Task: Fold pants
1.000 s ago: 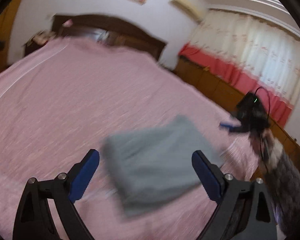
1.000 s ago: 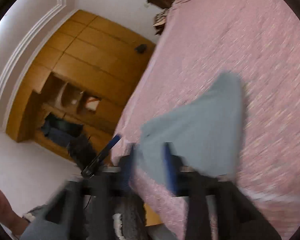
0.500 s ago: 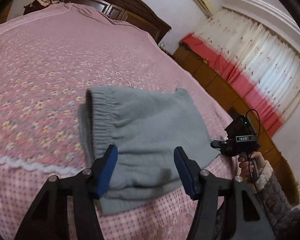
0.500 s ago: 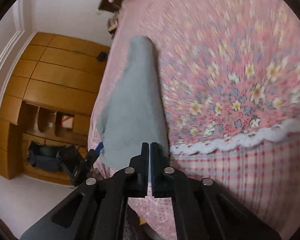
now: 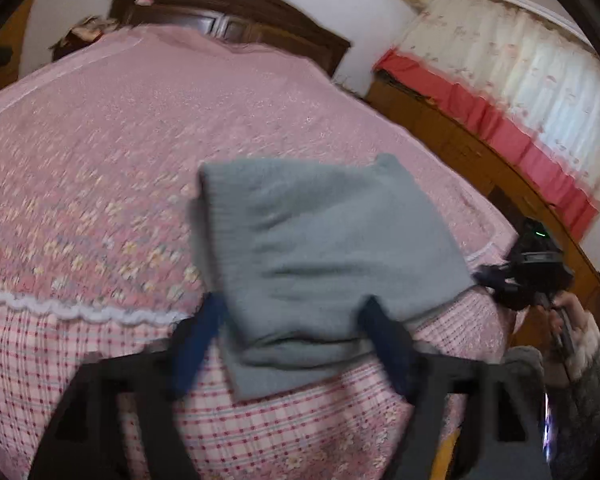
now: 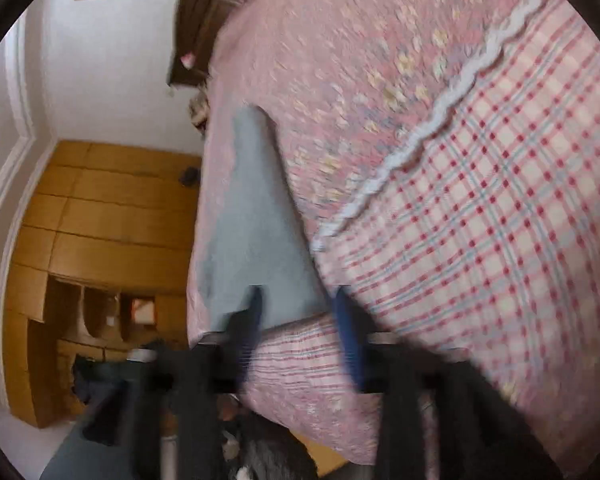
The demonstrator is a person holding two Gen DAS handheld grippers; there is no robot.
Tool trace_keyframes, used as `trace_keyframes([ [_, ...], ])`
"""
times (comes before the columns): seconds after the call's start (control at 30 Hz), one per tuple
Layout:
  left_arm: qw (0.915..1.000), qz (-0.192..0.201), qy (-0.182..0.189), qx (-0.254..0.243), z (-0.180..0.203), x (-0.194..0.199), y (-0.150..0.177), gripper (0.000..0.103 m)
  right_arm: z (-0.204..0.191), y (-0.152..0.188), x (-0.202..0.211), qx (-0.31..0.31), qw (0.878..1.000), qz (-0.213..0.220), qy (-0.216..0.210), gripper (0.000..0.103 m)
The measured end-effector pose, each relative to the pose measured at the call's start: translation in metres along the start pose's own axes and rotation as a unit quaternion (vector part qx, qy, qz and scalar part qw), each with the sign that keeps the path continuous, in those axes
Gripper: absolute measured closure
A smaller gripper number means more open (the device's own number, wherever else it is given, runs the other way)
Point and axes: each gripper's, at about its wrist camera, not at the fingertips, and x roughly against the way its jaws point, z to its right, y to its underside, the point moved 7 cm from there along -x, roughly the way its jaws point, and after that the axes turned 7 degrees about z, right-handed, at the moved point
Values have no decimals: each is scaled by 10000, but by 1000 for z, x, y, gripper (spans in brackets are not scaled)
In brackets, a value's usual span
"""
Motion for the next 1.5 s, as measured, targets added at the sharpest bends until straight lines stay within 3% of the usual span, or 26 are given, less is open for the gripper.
trace_keyframes([
  [0.03, 9999, -57, 34, 77, -6, 1, 4, 17, -7, 4, -1, 60, 9999, 79, -42, 47],
  [0.17, 9998, 7, 99, 168, -8, 3, 0, 17, -25, 6, -12, 588, 9974, 192, 379, 47],
  [0.3, 9997, 9, 117, 225, -11, 4, -2, 17, -46, 34, -46, 750, 9971, -82, 113, 47],
  [0.4, 9997, 20, 121, 221, -13, 7, 0, 17, -50, 46, -71, 938, 9951, 12, 313, 47],
  [0.5, 9996, 31, 143, 247, -20, 15, 3, 17, -50, 48, -74, 428, 9986, 312, 54, 48],
  [0.57, 9995, 34, 147, 294, -22, 14, 2, 17, -40, 47, -78, 183, 9988, 443, 70, 58],
  [0.73, 9997, 27, 118, 205, -22, 13, 1, 17, -22, 46, -70, 268, 9986, 434, 171, 79],
  [0.97, 9995, 24, 159, 278, -23, 8, -3, 17, -17, 31, -83, -266, 9986, 329, -316, 80],
  [1.1, 9993, 30, 196, 303, -25, 7, -4, 17, -14, 45, -80, -575, 9949, 198, -811, 79],
  [1.2, 9993, 25, 196, 327, -27, 5, -6, 17, -13, 43, -83, -645, 9944, 455, -709, 79],
  [1.37, 9994, 40, 184, 297, -27, 5, -5, 17, -8, 41, -87, -1230, 9822, 1333, -497, 78],
  [1.5, 9992, 53, 193, 332, -28, 4, -5, 17, -8, 59, -79, -1704, 9536, 2477, -144, 84],
])
